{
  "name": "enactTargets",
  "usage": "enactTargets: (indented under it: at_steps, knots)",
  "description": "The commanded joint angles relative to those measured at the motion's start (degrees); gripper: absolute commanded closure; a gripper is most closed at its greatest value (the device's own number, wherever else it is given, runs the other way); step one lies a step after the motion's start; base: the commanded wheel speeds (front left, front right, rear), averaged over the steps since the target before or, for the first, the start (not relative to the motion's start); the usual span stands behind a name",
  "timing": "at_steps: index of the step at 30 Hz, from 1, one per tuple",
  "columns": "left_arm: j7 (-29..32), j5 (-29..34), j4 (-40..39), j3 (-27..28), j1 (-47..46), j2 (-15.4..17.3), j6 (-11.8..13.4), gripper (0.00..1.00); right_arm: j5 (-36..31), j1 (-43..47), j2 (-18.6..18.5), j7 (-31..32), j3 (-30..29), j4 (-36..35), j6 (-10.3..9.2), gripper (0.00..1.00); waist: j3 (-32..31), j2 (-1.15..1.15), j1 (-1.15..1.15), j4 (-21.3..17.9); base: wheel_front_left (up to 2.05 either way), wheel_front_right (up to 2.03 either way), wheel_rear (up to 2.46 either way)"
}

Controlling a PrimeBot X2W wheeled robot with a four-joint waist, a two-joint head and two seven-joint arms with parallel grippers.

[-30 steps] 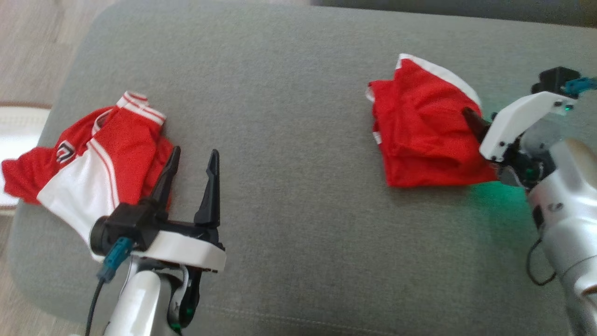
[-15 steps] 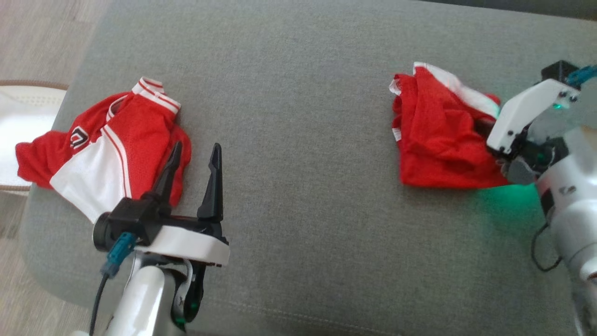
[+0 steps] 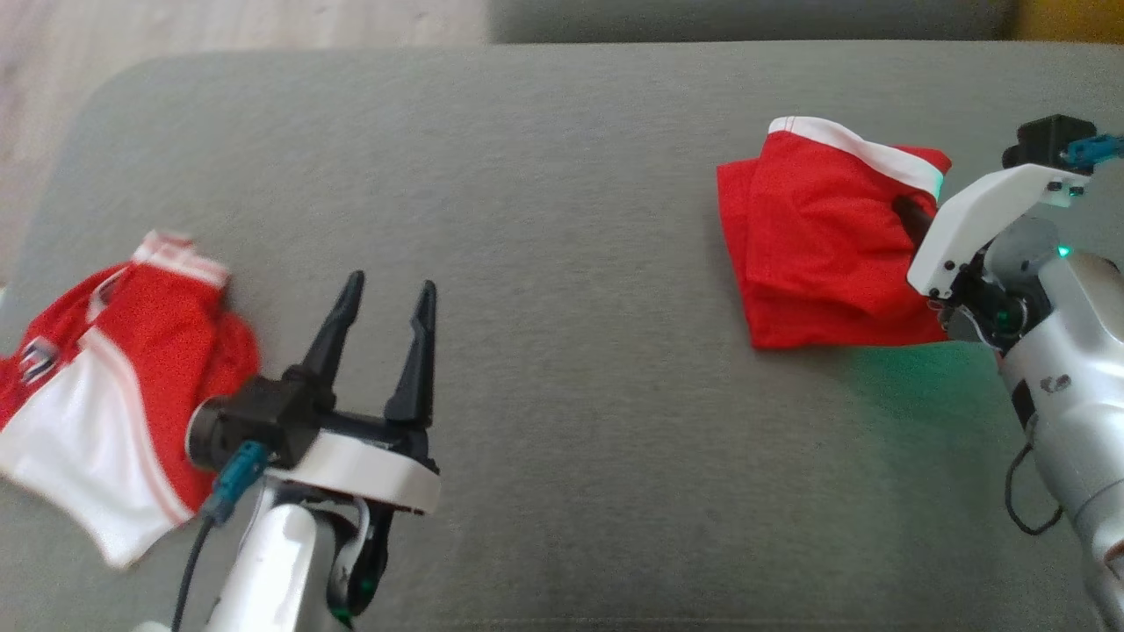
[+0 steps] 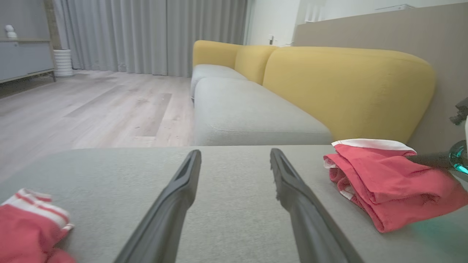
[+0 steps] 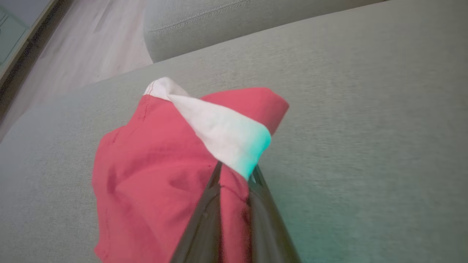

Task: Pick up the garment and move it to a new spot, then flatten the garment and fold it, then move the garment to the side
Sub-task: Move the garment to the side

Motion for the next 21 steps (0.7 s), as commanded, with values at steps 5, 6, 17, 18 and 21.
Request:
enactTargets:
  at_steps: [5,6,17,18,21]
  knots:
    - [-0.69,0.40,-0.78,-1.29,-2.27,0.24,-2.44,0.00,1.83,-0.73,-0.70,-1.09,3.45,-2.61,0.44,1.00,-2.24,0.00,0.00,-9.56,0.00,0.00,0.00]
    - [-0.69,0.43,-0.42,-2.05,-2.59,0.24,-2.77,0.00,2.14,-0.77,-0.79,-1.23,4.02,-2.70,0.44,1.00,-2.13,0.00,0.00,-10.58,0.00,0.00,0.00]
    - [-0.69,0.35,2.77,-9.07,-7.64,0.24,-4.12,0.00,6.08,-2.88,-3.35,-3.25,9.81,-4.72,0.44,1.00,3.62,0.00,0.00,-15.94,0.00,0.00,0.00]
    - [-0.69,0.51,2.92,-9.36,-8.20,0.24,-4.16,0.00,6.09,-3.49,-4.20,-3.61,10.55,-5.06,0.44,1.00,4.62,0.00,0.00,-15.80,0.00,0.00,0.00]
    - [-0.69,0.92,3.33,-9.74,-9.62,0.51,-4.22,0.00,5.92,-5.79,-6.87,-4.87,12.72,-5.69,0.44,1.00,7.62,0.00,0.00,-15.28,0.00,0.00,0.00]
